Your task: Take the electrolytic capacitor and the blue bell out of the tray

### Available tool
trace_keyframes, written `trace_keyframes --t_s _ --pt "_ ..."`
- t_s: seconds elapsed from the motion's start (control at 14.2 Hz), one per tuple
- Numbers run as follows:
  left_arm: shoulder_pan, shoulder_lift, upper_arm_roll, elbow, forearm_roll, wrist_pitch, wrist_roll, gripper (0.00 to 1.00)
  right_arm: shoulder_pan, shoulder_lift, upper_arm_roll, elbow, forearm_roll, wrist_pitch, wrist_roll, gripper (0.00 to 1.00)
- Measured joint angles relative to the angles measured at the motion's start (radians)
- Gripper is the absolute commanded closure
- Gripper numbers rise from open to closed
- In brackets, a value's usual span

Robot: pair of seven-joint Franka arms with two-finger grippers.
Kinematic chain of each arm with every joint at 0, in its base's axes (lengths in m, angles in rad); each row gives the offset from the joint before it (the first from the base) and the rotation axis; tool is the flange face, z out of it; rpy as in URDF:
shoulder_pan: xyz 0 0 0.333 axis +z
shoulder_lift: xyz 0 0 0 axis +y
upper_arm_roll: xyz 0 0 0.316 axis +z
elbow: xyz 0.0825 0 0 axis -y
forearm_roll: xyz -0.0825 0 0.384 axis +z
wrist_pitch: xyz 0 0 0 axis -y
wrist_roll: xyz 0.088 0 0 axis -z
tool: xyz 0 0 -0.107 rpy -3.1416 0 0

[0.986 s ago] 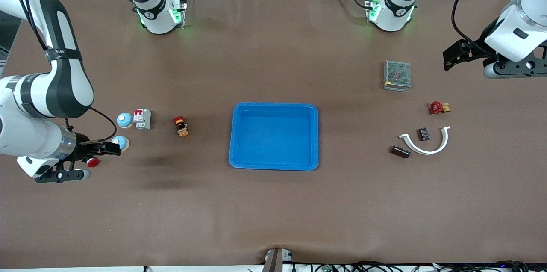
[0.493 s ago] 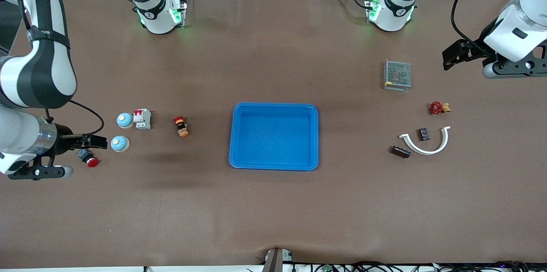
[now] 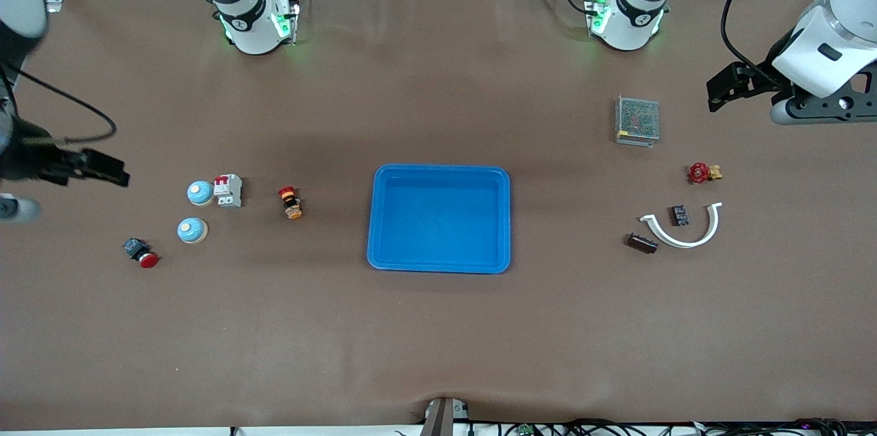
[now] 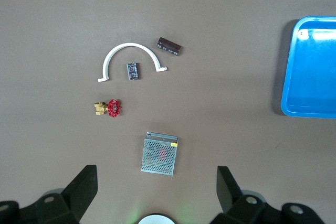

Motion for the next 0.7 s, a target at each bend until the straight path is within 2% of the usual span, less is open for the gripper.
trace_keyframes --t_s 0.7 --pt "-0.002 -0.045 -0.002 -0.048 0.000 -0.008 0.000 0.00 -0.001 -0.276 -0.003 -0.214 0.002 -0.016 0.002 0.00"
